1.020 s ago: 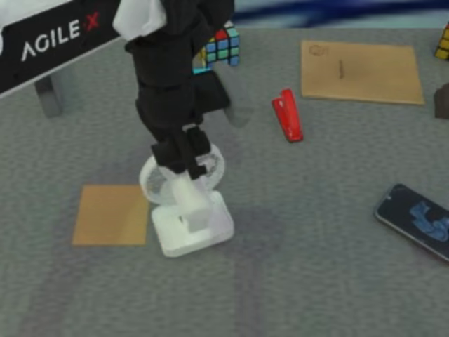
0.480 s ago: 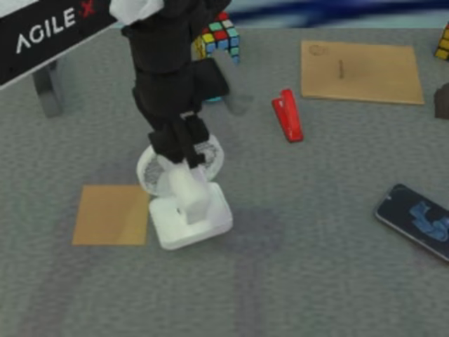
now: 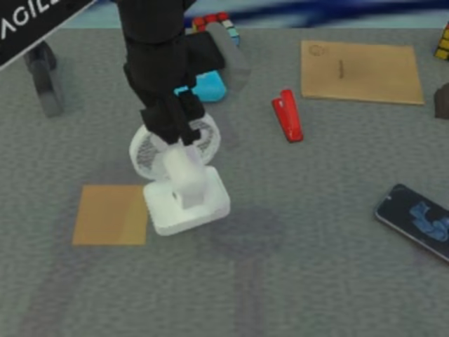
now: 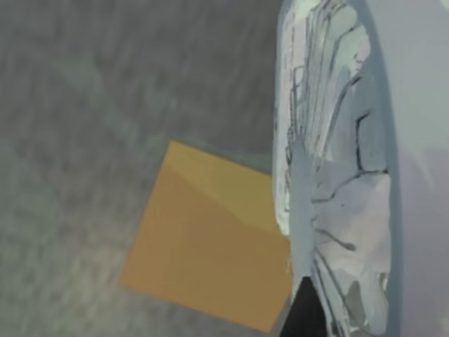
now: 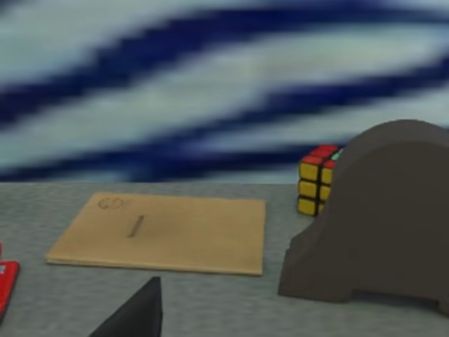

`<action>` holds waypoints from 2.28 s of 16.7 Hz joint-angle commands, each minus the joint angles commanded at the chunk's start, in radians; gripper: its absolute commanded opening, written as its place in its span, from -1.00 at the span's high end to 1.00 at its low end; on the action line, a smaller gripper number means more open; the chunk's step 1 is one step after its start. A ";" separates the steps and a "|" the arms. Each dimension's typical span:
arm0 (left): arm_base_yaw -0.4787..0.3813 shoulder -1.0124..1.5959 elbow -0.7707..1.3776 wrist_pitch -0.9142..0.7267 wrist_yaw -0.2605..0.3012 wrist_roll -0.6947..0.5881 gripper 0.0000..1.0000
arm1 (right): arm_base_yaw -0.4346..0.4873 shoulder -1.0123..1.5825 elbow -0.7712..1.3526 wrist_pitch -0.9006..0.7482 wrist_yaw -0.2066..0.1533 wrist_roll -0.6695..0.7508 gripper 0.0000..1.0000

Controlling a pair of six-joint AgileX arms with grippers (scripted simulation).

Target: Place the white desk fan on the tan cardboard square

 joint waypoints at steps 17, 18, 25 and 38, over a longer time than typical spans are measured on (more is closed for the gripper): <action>0.075 -0.101 -0.157 -0.087 -0.093 -1.172 1.00 | 0.000 0.000 0.000 0.000 0.000 0.000 -1.00; 0.085 -0.116 -0.171 -0.079 -0.093 -1.306 1.00 | 0.000 0.000 0.000 0.000 0.000 0.000 -1.00; 0.152 -0.215 -0.282 0.013 -0.058 -2.155 1.00 | 0.000 0.000 0.000 0.000 0.000 0.000 -1.00; 0.194 -0.253 -0.371 0.095 -0.003 -2.581 1.00 | 0.000 0.000 0.000 0.000 0.000 0.000 -1.00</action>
